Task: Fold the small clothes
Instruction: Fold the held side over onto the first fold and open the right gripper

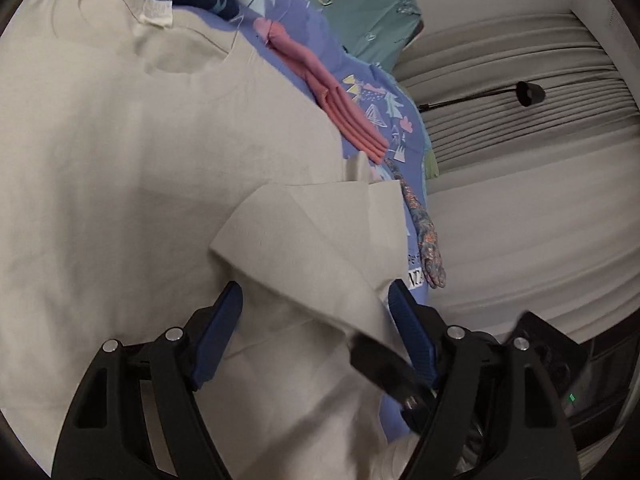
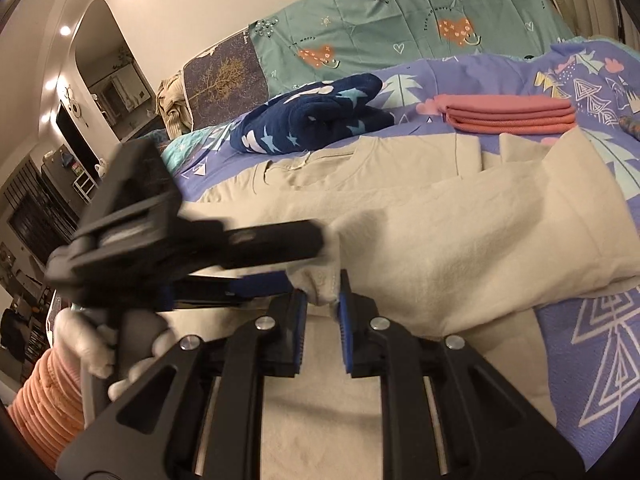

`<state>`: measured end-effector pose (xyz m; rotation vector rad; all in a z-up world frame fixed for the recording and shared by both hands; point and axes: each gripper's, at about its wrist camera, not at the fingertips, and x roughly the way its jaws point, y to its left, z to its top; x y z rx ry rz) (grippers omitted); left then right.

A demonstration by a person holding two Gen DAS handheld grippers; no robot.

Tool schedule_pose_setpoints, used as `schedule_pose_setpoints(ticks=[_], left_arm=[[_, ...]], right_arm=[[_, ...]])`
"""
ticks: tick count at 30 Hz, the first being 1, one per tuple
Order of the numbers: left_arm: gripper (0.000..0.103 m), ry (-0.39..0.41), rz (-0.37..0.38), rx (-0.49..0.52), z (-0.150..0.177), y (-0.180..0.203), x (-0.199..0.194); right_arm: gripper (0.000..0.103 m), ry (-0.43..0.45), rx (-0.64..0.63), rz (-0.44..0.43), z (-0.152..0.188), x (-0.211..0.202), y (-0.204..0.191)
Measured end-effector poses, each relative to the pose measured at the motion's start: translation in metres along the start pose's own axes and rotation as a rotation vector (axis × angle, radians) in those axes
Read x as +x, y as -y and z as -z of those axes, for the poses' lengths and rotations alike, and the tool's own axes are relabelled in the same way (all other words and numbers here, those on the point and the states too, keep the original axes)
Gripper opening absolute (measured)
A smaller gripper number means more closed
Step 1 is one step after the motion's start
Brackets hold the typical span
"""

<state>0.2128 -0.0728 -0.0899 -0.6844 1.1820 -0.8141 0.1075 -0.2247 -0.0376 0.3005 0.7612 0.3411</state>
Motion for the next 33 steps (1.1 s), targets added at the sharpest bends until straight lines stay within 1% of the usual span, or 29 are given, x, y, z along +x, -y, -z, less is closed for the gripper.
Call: schedule_pose_setpoints(ticks=[1,2,3,4,6,7,8,9,11,14,15,17,18,19,20,21,23,27,29,30,31,32,33], left_arm=[[0.066,0.004,-0.002,0.01,-0.001,0.004,0.003],[0.055,0.002,0.016,0.022,-0.002,0.009,0.006],[0.03,-0.007,0.052,0.03,-0.004,0.014,0.008],[0.017,-0.003,0.067,0.044,-0.007,0.02,0.008],[0.008,0.04,0.021,0.126,-0.011,0.036,0.001],[0.006,0.065,-0.004,0.18,-0.014,0.048,-0.006],[0.005,0.085,-0.023,0.215,-0.016,0.056,-0.014],[0.002,0.11,-0.047,0.256,-0.02,0.067,-0.026],[0.002,0.149,-0.083,0.315,-0.024,0.079,-0.049],[0.002,0.207,-0.116,0.38,-0.031,0.092,-0.092],[0.002,0.225,-0.134,0.4,-0.032,0.096,-0.107],[0.002,0.248,-0.176,0.426,-0.035,0.101,-0.126],[0.002,0.26,-0.2,0.436,-0.034,0.101,-0.137],[0.002,0.273,-0.231,0.447,-0.034,0.1,-0.147],[0.002,0.287,-0.26,0.455,-0.033,0.097,-0.157],[0.002,0.303,-0.291,0.456,-0.033,0.091,-0.168],[0.002,0.329,-0.333,0.431,-0.032,0.075,-0.188],[0.002,0.382,-0.385,0.352,-0.033,0.04,-0.223],[0.003,0.396,-0.435,0.325,-0.033,0.02,-0.235],[0.004,0.394,-0.474,0.3,-0.034,0.006,-0.237],[0.01,0.388,-0.505,0.274,-0.035,-0.006,-0.239],[0.013,0.383,-0.54,0.243,-0.034,-0.019,-0.239],[0.019,0.387,-0.575,0.218,-0.033,-0.031,-0.24]], right_arm=[[0.015,0.005,0.002,-0.004,0.0,-0.001,0.0],[0.016,0.008,0.002,-0.008,0.0,-0.002,0.0],[0.017,0.011,-0.002,-0.009,0.0,-0.004,0.0],[0.018,0.01,-0.005,-0.011,0.001,-0.005,0.0],[0.025,0.012,-0.009,-0.023,0.001,-0.007,0.001],[0.027,0.014,-0.005,-0.032,0.002,-0.01,0.003],[0.032,0.016,-0.002,-0.038,0.002,-0.012,0.004],[0.035,0.023,0.0,-0.045,0.003,-0.017,0.005],[0.037,0.03,-0.011,-0.028,0.004,-0.024,0.01],[0.037,0.02,0.007,0.047,0.007,-0.027,0.032],[0.038,0.0,0.049,0.088,0.007,-0.024,0.047],[0.037,-0.019,0.098,0.133,0.009,-0.02,0.066],[0.037,-0.031,0.116,0.175,0.011,-0.016,0.077],[0.035,-0.057,0.134,0.213,0.014,-0.011,0.087],[0.024,-0.073,0.153,0.21,0.017,-0.007,0.092],[0.024,-0.085,0.191,0.187,0.021,-0.005,0.099],[0.024,-0.072,0.19,0.181,0.023,-0.006,0.1],[0.032,-0.078,0.142,0.2,0.024,-0.007,0.09],[0.036,-0.082,0.116,0.208,0.025,-0.006,0.086],[0.038,-0.081,0.105,0.211,0.026,-0.006,0.084],[0.038,-0.082,0.1,0.212,0.026,-0.005,0.083],[0.039,-0.082,0.097,0.214,0.023,-0.003,0.081],[0.04,-0.083,0.097,0.216,0.022,-0.005,0.081]])
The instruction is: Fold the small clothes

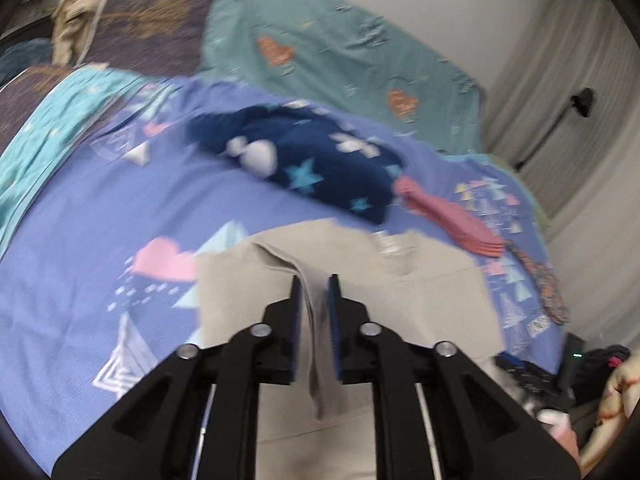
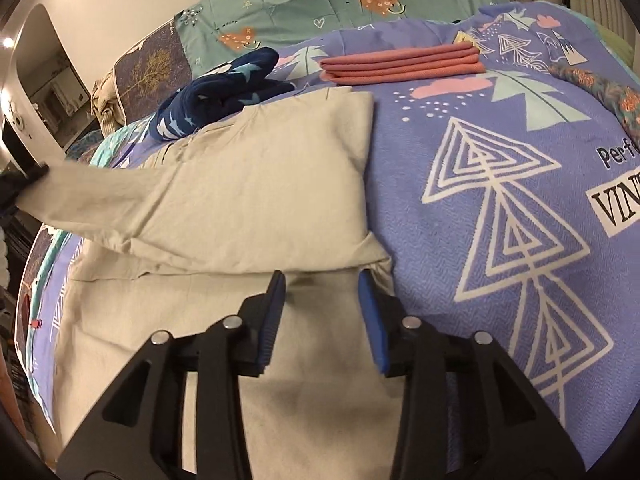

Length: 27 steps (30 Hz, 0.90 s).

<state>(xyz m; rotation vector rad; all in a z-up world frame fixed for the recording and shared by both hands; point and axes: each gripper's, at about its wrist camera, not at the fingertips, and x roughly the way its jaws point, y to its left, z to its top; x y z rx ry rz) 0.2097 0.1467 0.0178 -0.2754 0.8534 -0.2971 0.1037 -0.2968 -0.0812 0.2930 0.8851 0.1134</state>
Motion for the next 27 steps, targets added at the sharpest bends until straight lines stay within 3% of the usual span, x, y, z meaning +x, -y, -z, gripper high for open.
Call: schedule_pose_setpoints(ticks=[2,7,11,13,15,16,17,18,19,20,22,25,26,27], left_arm=[[0.024,0.013,-0.06,-0.029,0.008,-0.019,0.003],[0.03,0.035,-0.035,-0.043,0.021,-0.032,0.0],[0.043,-0.009,0.023,0.046,0.036,-0.005,0.02],[0.047,-0.068,0.015,0.094,0.048,0.013,0.045],[0.05,-0.148,-0.016,0.139,0.065,0.024,0.075],[0.056,-0.156,-0.045,0.169,0.073,0.028,0.086],[0.06,-0.096,-0.063,0.229,0.081,0.034,0.087],[0.071,-0.082,-0.066,0.285,0.087,0.041,0.089],[0.072,-0.077,-0.081,0.305,0.088,0.045,0.088],[0.072,-0.072,-0.092,0.313,0.088,0.047,0.085],[0.072,-0.073,-0.094,0.315,0.091,0.046,0.081],[0.072,-0.063,-0.104,0.303,0.099,0.04,0.065],[0.072,-0.055,-0.106,0.294,0.103,0.038,0.056],[0.072,-0.045,-0.102,0.281,0.109,0.033,0.044]], right_arm=[[0.041,-0.006,-0.005,0.002,0.001,-0.003,-0.001],[0.042,0.004,-0.042,-0.007,0.004,-0.024,-0.006],[0.042,0.065,-0.05,-0.023,-0.015,-0.04,-0.011],[0.042,0.091,-0.026,-0.034,-0.029,-0.039,-0.011],[0.043,0.097,0.003,-0.108,-0.04,-0.028,-0.008],[0.043,0.073,0.006,-0.153,-0.043,-0.016,-0.005],[0.043,0.043,0.003,-0.16,-0.044,-0.006,-0.004],[0.04,-0.016,-0.004,-0.093,-0.041,0.013,0.001],[0.03,-0.05,-0.018,-0.034,-0.035,0.027,0.006],[0.021,-0.028,-0.031,-0.026,-0.031,0.028,0.008],[0.021,-0.007,0.002,-0.071,-0.028,0.019,0.016],[0.022,0.007,0.004,-0.061,-0.023,0.002,0.018],[0.025,0.016,-0.017,-0.042,-0.017,-0.006,0.018],[0.039,0.015,-0.028,-0.012,-0.012,-0.012,0.018]])
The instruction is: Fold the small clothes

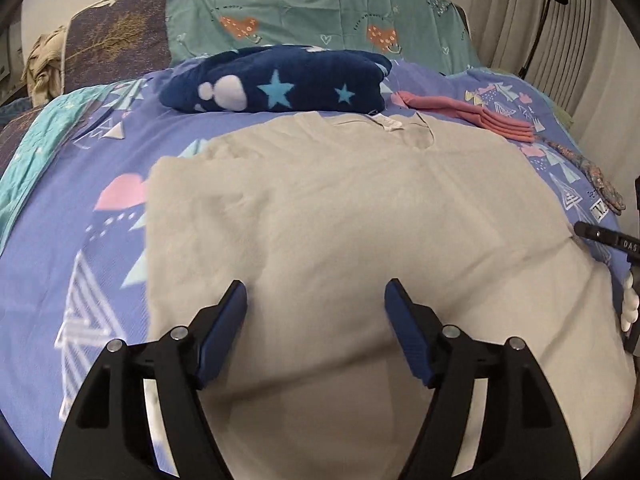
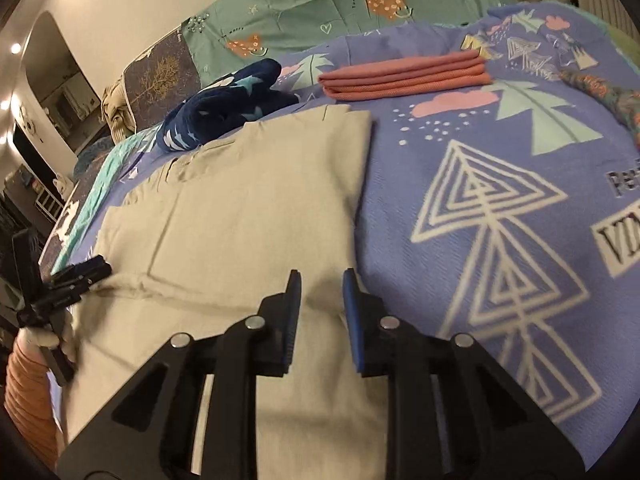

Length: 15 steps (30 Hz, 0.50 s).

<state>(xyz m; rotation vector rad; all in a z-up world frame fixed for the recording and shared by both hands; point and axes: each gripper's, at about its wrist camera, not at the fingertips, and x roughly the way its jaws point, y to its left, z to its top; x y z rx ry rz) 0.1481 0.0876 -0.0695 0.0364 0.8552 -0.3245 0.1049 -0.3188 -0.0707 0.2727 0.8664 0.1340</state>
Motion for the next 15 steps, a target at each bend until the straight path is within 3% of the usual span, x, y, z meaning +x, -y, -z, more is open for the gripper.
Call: schedule_pose_setpoints(ticks=[2,5,7,10,15], left_arm=[[0.073,0.016,0.01,-0.018,0.013,-0.004,-0.018],[0.077,0.007,0.011,-0.021,0.041,-0.013,-0.046],[0.08,-0.041,0.011,-0.025,0.062,-0.02,-0.055],[0.08,-0.086,0.029,-0.039,0.089,-0.026,-0.065],[0.08,-0.072,0.155,-0.084,0.118,-0.021,-0.093]], right_arm=[[0.048,-0.001,-0.006,0.02,0.012,-0.01,0.003],[0.048,-0.01,0.026,-0.028,0.035,-0.029,0.018],[0.048,-0.017,0.06,-0.064,0.052,-0.042,0.03],[0.041,-0.021,0.105,-0.107,0.069,-0.057,0.043],[0.041,-0.016,0.126,-0.138,0.089,-0.074,0.043]])
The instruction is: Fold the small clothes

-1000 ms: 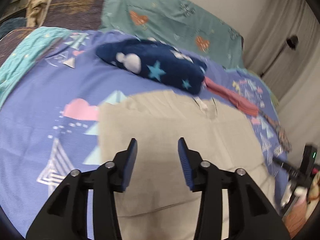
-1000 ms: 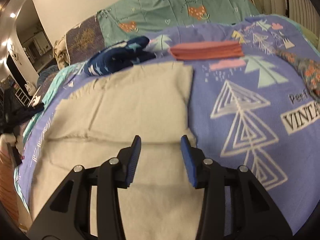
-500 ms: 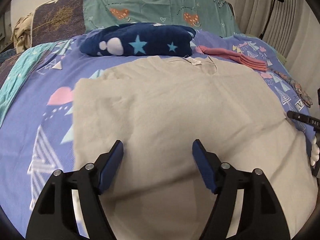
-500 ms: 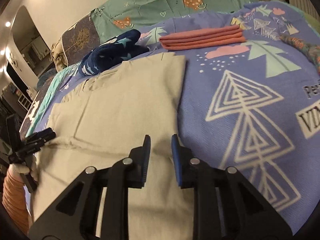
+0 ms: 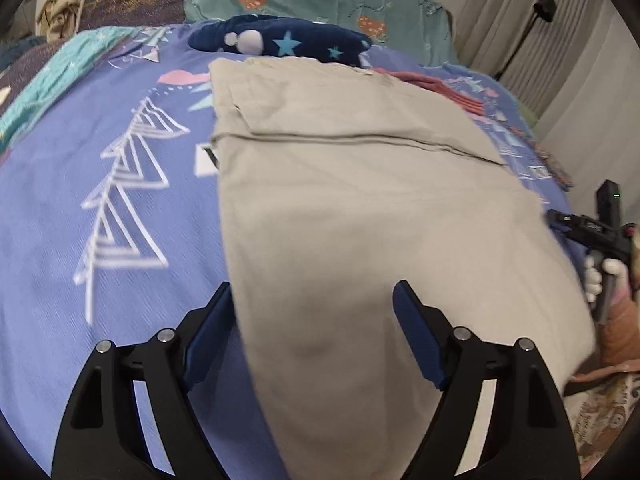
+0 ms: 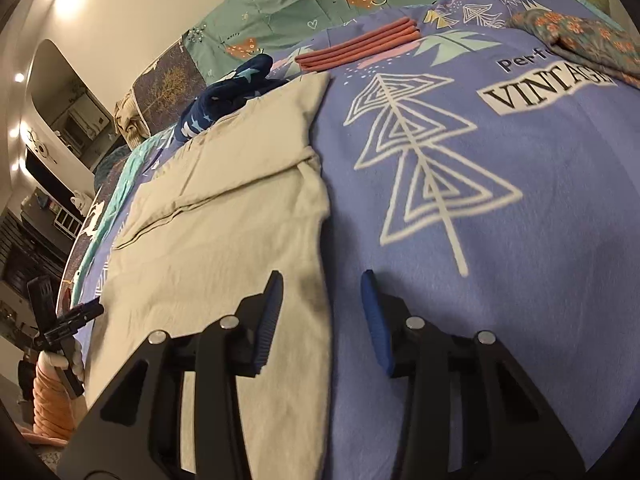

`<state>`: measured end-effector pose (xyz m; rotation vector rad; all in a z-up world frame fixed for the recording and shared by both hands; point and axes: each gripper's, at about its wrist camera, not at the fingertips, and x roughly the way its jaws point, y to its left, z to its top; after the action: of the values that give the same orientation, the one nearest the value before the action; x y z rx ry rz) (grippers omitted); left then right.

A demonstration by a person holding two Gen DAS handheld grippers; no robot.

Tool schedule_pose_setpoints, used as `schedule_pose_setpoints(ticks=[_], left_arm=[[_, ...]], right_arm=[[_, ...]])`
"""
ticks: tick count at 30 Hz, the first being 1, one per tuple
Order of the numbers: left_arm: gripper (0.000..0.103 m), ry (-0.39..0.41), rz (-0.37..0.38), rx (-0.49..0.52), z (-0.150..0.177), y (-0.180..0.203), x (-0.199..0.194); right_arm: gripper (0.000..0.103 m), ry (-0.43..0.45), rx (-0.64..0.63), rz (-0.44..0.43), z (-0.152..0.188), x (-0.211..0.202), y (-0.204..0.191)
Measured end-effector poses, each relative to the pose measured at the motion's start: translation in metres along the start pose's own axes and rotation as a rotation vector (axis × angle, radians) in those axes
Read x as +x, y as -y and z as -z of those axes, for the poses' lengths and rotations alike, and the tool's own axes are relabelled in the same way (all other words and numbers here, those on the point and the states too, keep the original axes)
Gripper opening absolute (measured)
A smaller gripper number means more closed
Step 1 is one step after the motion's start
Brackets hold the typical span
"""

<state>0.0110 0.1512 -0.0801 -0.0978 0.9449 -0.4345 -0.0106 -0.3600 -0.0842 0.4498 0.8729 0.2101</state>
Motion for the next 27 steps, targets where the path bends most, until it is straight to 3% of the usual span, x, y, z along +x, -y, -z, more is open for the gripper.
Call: schedule_pose_setpoints(ticks=[5,15,18,22,24,27], left_arm=[[0.08,0.002,0.006,0.054,0.033,0.021,-0.012],[0.079,0.049,0.031,0.026,0.067,0.028,-0.035],[0.067,0.052,0.018,0.015,0.074,0.029,-0.039],[0.033,0.046,0.008,-0.043,0.08,0.02,-0.049],[0.021,0.039,0.018,-0.069,0.083,0.014,-0.052],[0.018,0.038,0.032,-0.072,0.09,0.014,-0.056]], right_arm=[[0.042,0.003,-0.015,-0.024,0.024,-0.012,-0.005],[0.042,0.032,-0.01,-0.05,0.057,-0.037,-0.006],[0.043,0.034,-0.019,-0.053,0.065,-0.042,-0.008],[0.043,0.037,-0.006,-0.068,0.073,-0.049,-0.005],[0.043,0.037,0.0,-0.072,0.076,-0.052,-0.004],[0.043,0.031,-0.009,-0.071,0.082,-0.057,-0.005]])
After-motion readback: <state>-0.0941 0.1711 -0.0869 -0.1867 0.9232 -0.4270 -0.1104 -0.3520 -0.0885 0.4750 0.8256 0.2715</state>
